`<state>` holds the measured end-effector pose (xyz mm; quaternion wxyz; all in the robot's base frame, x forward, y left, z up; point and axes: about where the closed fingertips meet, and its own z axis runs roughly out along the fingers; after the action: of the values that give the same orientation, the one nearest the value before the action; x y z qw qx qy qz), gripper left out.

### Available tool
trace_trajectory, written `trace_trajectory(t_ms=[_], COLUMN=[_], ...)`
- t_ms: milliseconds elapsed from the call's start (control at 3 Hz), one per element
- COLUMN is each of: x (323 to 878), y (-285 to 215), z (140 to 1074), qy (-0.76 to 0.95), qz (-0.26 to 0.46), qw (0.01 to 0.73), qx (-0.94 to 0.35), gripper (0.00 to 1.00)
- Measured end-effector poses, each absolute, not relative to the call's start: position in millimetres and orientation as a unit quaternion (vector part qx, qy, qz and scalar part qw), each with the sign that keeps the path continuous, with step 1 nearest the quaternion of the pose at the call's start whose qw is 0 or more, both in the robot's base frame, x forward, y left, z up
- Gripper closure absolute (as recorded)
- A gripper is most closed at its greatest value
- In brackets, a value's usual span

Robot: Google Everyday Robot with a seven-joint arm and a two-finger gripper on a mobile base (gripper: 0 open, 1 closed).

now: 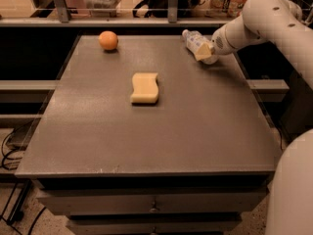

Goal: Move blue plastic bottle near orange

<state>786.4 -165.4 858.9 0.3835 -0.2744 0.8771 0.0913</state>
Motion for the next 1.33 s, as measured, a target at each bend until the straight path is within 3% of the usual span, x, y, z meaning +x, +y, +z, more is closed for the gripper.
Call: trace_trajectory(t_ms=[333, 667, 1000, 1333], x=[784.0, 777.6, 758.7, 758.1], y=[-158.6, -132.2, -90.2, -88.8], z=[879.2, 913.8, 947.7, 944.8], qy=[0.865, 0.84, 0.796, 0.787], qz=[0.081, 0.073, 0.082, 0.075], qw=[0.399, 0.411, 0.42, 0.419], qx=[-0.292, -0.345, -0.429, -0.447], gripper=[0.9, 1.0, 1.0, 1.0])
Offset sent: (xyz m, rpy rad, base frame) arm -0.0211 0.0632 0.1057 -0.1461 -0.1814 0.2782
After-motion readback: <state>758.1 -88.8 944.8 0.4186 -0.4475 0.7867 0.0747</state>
